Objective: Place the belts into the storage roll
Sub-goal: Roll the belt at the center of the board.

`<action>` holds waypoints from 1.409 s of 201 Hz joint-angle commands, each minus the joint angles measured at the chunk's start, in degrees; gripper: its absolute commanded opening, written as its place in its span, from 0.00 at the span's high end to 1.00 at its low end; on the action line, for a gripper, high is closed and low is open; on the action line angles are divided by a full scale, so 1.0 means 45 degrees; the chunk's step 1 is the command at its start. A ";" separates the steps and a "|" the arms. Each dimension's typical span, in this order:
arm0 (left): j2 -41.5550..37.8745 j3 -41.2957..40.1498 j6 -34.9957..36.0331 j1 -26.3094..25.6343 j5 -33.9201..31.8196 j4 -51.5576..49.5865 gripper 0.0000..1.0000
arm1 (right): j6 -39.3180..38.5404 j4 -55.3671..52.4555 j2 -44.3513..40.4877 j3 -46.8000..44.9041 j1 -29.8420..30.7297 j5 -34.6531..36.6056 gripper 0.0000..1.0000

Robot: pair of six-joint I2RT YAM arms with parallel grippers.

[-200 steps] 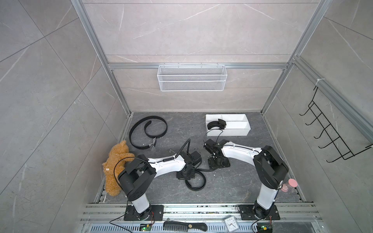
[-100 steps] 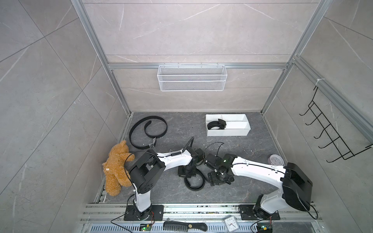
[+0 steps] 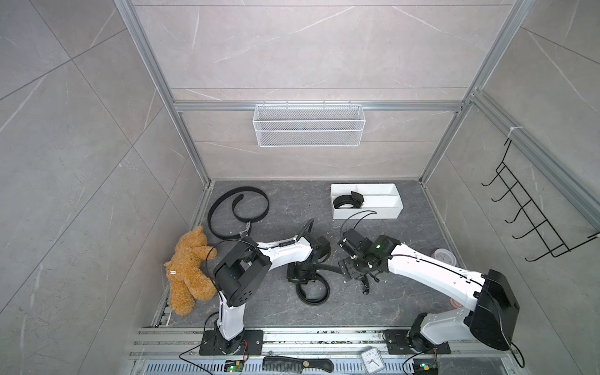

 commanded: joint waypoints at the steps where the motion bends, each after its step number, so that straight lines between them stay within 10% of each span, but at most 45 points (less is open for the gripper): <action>1: 0.0802 -0.0125 -0.0022 0.0473 -0.0912 0.1736 1.00 | -0.2251 0.2700 0.0422 -0.0320 -0.0898 -0.1189 0.12; 54: 0.0975 0.0359 0.0020 0.0545 -0.1476 0.1426 1.00 | -0.5310 0.2448 0.1873 0.0396 -0.1047 -0.4589 0.23; 196: 0.0769 -0.0139 0.0118 0.0688 -0.1457 0.1421 0.97 | -0.3390 0.2872 0.3859 0.0264 -0.0255 -0.3017 0.45; 283: 0.0207 -0.0719 -0.0425 0.0805 -0.2054 0.1689 0.91 | -0.0257 0.2136 0.3944 -0.0448 -0.0160 -0.1199 0.82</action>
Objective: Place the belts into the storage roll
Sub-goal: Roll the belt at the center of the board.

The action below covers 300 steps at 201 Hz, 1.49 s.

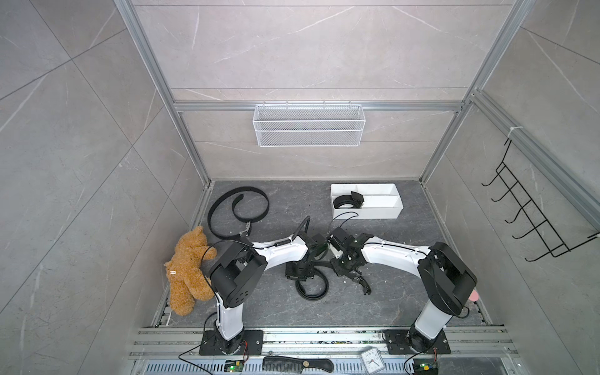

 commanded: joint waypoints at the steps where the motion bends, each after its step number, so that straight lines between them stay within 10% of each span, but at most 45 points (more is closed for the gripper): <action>1: 0.0667 -0.0153 -0.0506 0.0485 -0.1636 0.0655 0.90 | 0.1184 -0.0908 -0.0113 -0.0284 0.0019 0.1120 0.82; 51: 0.1876 0.1796 0.0519 0.0633 -0.2271 -0.0619 0.82 | 0.1900 -0.1277 -0.1287 -0.0764 -0.0595 0.1663 0.99; 140: 0.2266 0.1551 0.0552 0.0632 -0.1766 -0.0403 0.67 | 0.2697 -0.0694 -0.1749 -0.2162 -0.1401 0.1038 1.00; 300: 0.1586 0.0138 -0.0745 0.1076 -0.1948 0.0035 0.71 | 0.3740 -0.1105 -0.3487 -0.3472 -0.2817 0.0197 1.00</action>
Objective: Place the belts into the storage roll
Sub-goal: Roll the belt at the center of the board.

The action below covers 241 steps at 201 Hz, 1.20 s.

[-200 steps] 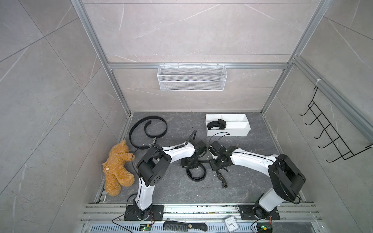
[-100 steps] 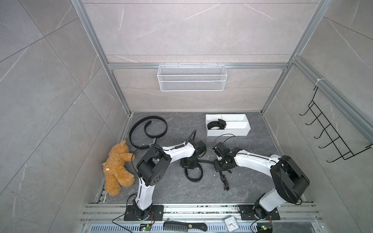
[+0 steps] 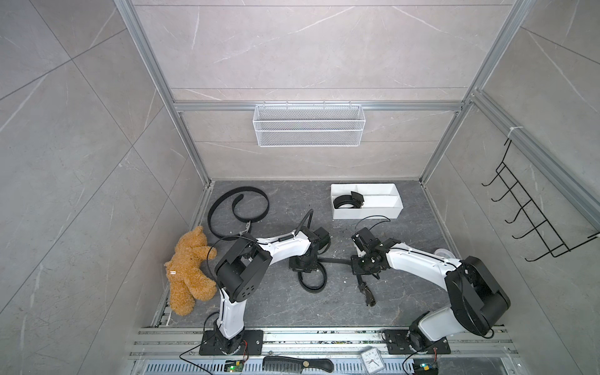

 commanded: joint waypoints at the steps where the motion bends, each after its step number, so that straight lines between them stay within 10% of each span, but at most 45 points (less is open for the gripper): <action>1: 0.0769 -0.0924 -0.1012 0.0758 -0.1086 -0.0468 0.71 | 0.0909 -0.1681 -0.0617 -0.0550 -0.0389 0.0610 1.00; 241: -0.0055 -0.2535 -0.0858 0.1683 -0.1138 -0.0810 0.72 | 0.1333 -0.3013 -0.2376 -0.1035 -0.1989 0.1618 1.00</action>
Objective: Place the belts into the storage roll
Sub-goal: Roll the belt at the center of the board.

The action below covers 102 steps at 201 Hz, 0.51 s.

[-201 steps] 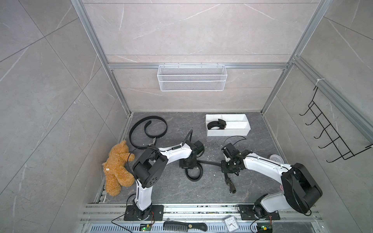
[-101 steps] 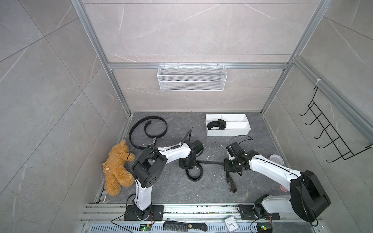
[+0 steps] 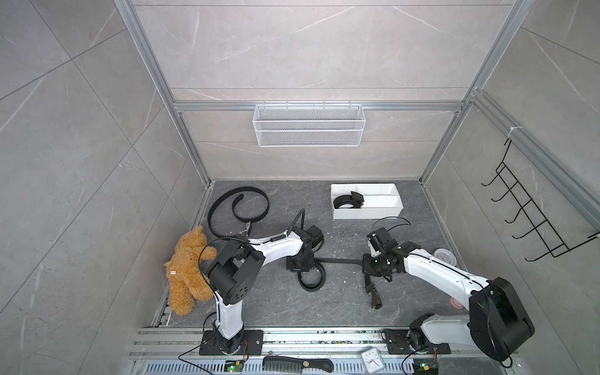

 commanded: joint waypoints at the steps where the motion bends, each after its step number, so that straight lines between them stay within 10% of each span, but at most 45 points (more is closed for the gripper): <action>1: 0.0728 -0.1315 -0.0694 0.0940 -0.2354 -0.1928 0.72 | 0.0421 -0.1893 -0.0186 -0.0271 -0.0528 0.2016 1.00; 102: 0.2630 0.2627 -0.1670 0.0566 -0.2810 -0.2564 0.92 | 0.4596 0.1233 0.0140 -0.0962 0.4814 0.0623 1.00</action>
